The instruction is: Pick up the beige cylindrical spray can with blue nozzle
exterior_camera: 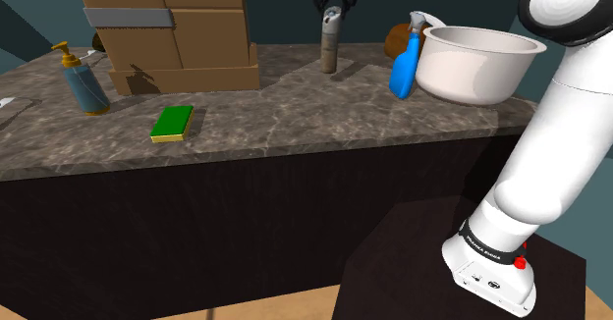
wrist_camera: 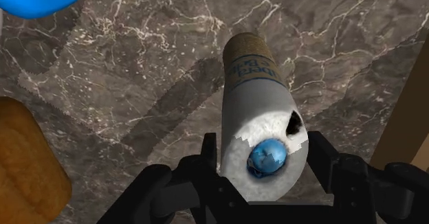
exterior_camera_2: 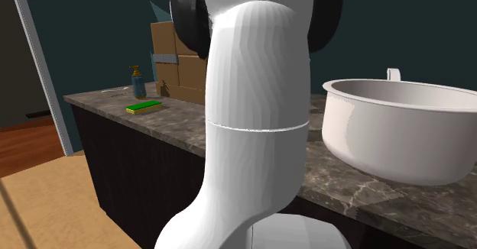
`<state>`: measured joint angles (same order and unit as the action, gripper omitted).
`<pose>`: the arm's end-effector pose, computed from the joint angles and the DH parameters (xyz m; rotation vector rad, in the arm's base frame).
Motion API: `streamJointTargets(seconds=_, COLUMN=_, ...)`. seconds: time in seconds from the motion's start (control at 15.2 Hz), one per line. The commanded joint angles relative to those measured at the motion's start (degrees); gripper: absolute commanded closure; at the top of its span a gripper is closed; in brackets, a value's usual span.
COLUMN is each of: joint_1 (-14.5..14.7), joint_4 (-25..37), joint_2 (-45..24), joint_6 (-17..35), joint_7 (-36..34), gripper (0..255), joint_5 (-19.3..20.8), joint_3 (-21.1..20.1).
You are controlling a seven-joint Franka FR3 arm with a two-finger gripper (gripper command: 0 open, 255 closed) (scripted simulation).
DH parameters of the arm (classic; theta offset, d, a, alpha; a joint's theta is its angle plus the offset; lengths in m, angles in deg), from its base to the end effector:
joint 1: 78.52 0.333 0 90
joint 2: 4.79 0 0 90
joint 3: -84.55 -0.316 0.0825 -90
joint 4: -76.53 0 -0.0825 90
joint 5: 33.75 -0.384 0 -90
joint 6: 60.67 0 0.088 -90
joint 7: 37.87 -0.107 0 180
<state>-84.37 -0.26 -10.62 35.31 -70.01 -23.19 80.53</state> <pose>0.5935 -0.0395 0.6880 2.8709 -0.8824 0.4100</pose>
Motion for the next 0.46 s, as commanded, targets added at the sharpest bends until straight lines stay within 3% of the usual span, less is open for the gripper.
streamJointTargets(seconds=0.0, joint_1=0.0, joint_4=2.7, joint_2=-0.8, joint_6=-1.8, joint_7=0.4, gripper=255, joint_5=0.0, joint_3=0.0)
streamJointTargets(seconds=0.26, joint_1=0.2, joint_4=8.8, joint_2=-2.9, joint_6=-5.9, joint_7=0.9, gripper=255, joint_5=0.2, joint_3=-0.1)
streamJointTargets(seconds=0.4, joint_1=0.2, joint_4=9.1, joint_2=-3.0, joint_6=-6.0, joint_7=0.9, gripper=255, joint_5=0.2, joint_3=-0.1)
